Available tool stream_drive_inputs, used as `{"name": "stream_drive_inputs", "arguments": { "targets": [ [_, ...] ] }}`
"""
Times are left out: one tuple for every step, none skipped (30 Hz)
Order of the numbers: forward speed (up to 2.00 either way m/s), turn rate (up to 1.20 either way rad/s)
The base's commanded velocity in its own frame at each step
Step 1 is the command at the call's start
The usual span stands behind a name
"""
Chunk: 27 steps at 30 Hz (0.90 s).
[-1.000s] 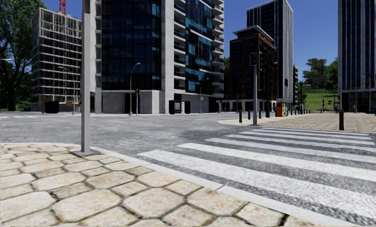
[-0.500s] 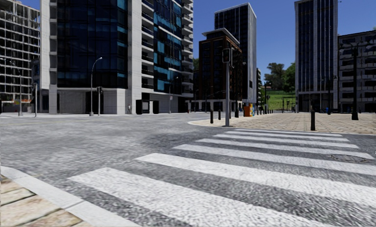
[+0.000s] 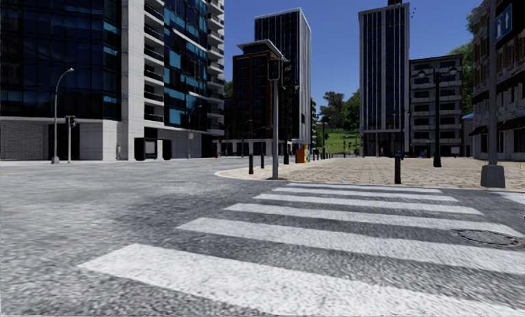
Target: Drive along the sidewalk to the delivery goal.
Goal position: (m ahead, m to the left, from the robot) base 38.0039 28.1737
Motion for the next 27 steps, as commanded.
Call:
{"name": "stream_drive_inputs", "arguments": {
  "targets": [
    [2.0,-0.46],
    [2.0,-0.46],
    [2.0,-0.46],
    [2.0,-0.46],
    [2.0,-0.46],
    [2.0,-0.46],
    [2.0,-0.46],
    [2.0,-0.46],
    [2.0,-0.46],
    [2.0,-0.46],
    [2.0,-0.46],
    [2.0,-0.46],
    [2.0,-0.46],
    [2.0,-0.46],
    [2.0,-0.46],
    [2.0,-0.46],
    [2.0,-0.46],
    [2.0,-0.46],
    [2.0,-0.46],
    [2.0,-0.46],
    [2.0,-0.46],
    [2.0,-0.46],
    [2.0,-0.46],
    [2.0,-0.46],
    [2.0,-0.46],
    [2.0,-0.46],
    [2.0,-0.46]
  ]
}}
